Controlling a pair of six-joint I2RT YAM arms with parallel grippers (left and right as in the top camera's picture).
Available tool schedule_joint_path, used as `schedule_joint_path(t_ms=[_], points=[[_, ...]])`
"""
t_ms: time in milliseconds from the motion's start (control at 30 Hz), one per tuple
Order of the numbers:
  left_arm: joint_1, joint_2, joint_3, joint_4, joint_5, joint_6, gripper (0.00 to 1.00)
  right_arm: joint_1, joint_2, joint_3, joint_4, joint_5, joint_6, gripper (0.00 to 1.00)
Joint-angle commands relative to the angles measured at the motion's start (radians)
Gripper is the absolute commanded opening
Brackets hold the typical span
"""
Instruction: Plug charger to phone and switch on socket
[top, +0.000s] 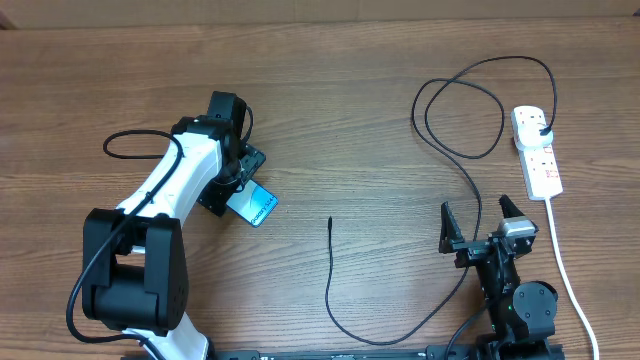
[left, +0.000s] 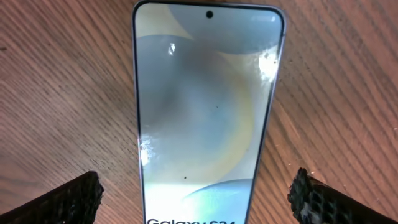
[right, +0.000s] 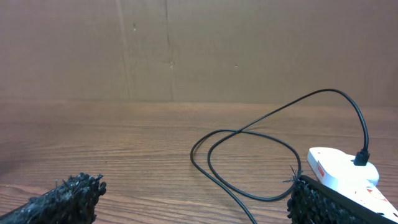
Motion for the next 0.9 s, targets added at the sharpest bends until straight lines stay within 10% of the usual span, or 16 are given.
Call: schedule_joint_path(t_ms=[0, 867], points=[[0.005, 0.009, 0.015, -0.010, -0.003, 0.020, 1.00, 0.004, -0.012, -0.011, 0.006, -0.005, -0.005, 1.00], [0.005, 0.120, 0.012, 0.013, 0.034, 0.021, 1.00, 0.004, -0.012, -0.011, 0.006, -0.005, -0.005, 1.00]])
